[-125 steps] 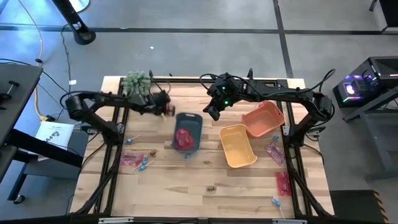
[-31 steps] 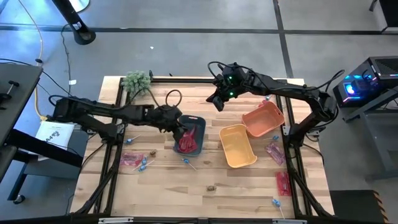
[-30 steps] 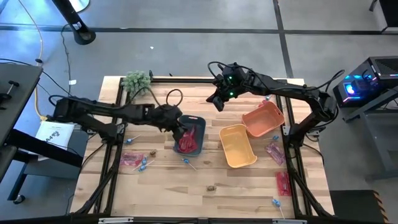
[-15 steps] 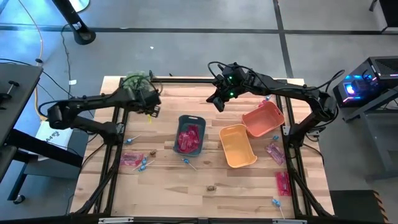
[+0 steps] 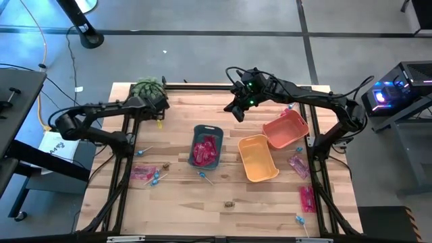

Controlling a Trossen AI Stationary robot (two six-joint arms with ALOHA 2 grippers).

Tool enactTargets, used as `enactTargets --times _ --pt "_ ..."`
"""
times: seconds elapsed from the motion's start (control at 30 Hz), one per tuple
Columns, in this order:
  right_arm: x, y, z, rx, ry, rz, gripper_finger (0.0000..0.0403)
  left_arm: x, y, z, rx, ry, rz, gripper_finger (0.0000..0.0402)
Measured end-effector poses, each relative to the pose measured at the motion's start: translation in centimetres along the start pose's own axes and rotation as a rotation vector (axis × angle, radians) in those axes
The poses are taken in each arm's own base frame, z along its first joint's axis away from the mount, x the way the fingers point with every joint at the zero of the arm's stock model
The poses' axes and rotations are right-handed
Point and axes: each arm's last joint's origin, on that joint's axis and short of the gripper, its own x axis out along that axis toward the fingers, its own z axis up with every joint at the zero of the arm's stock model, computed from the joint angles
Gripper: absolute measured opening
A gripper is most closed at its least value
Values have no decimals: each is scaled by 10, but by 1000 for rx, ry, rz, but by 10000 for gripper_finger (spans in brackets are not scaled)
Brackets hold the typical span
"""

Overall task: Sort candy
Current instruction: Put the yellow candy into the yellow bin

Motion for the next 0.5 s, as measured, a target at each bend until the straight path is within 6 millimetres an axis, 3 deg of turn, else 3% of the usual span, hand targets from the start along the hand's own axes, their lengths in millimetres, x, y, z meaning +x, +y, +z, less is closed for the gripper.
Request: enactTargets --times 0.3,0.5 --pt "0 0 0 -23 5 -2 0 26 8 17 1 95 7 218" --pt "0 0 -1 -27 5 -2 0 47 0 20 95 163 -24 218"
